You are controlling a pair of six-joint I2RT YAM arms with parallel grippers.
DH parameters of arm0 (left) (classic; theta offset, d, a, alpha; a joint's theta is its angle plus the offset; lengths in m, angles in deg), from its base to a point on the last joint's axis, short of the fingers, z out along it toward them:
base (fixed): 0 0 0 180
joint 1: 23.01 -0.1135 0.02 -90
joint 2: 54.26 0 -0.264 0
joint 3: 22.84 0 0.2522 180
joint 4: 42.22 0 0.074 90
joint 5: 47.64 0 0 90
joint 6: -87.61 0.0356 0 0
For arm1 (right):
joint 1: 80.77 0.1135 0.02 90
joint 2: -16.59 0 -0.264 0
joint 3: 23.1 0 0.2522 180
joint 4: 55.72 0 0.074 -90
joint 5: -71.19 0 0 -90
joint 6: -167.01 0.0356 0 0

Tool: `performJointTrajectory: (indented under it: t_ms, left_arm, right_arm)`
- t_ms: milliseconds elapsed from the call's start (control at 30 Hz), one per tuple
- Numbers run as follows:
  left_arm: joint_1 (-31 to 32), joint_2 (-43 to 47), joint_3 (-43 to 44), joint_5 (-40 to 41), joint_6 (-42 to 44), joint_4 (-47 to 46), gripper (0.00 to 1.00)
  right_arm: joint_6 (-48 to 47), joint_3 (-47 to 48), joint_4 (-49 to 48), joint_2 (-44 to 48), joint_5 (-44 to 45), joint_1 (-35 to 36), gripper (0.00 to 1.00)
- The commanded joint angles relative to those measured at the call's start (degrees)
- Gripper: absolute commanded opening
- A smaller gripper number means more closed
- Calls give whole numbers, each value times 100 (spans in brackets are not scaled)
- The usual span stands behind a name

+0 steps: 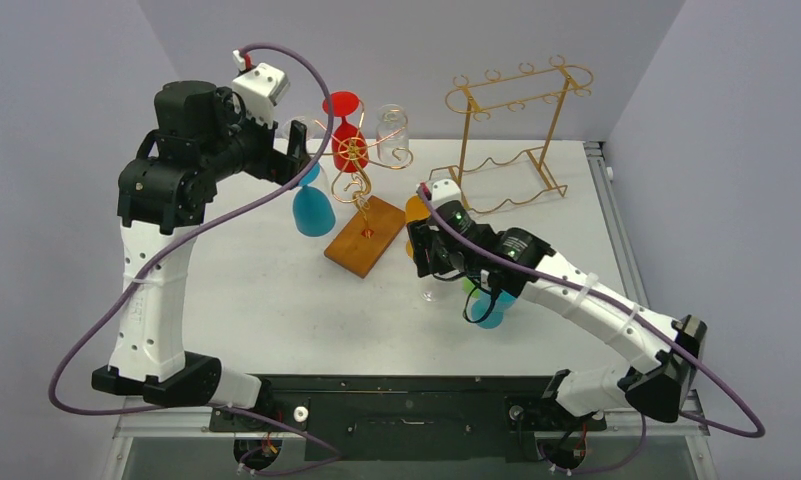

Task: Place the wine glass upside down on the wine glass rack
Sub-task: Pick up the wine glass from the wine rack.

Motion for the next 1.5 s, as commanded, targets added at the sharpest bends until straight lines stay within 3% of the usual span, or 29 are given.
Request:
performJointTrajectory:
  t_ms: [0,433,700,900,1033,1133,1200,1467]
  left_arm:
    - [-216,299,-443,-100,-7,-104,96]
    - [-265,943,-1312,77,35,-513,96]
    - [-269,1153,-1826,-215,-185,-756,96]
    - [-264,1161,-1910,-621,-251,-638,96]
    - [-264,1161,-1729,-790,-270,-480,99]
    - [-265,1204,-1690,-1018,-253,-403,84]
    - [-267,1231,-1699,-1169,-230,-361,79]
    - [-264,1354,-1888,-1505,-283,-256,93]
  right_arm:
    - [-257,272,88,-505,247,101,54]
    - [-475,329,-42,-1161,199,4,46]
    - [-443,38,-183,-1208,-56,-66,24]
    - [-427,173,-162,-1043,-303,-131,0]
    - [-426,340,-143,-738,-644,-144,0]
    - [-391,516,-23,-443,-788,-149,0]
    - [-365,615,35,-266,-883,-154,0]
    - [-209,1490,207,141,-1451,-176,0]
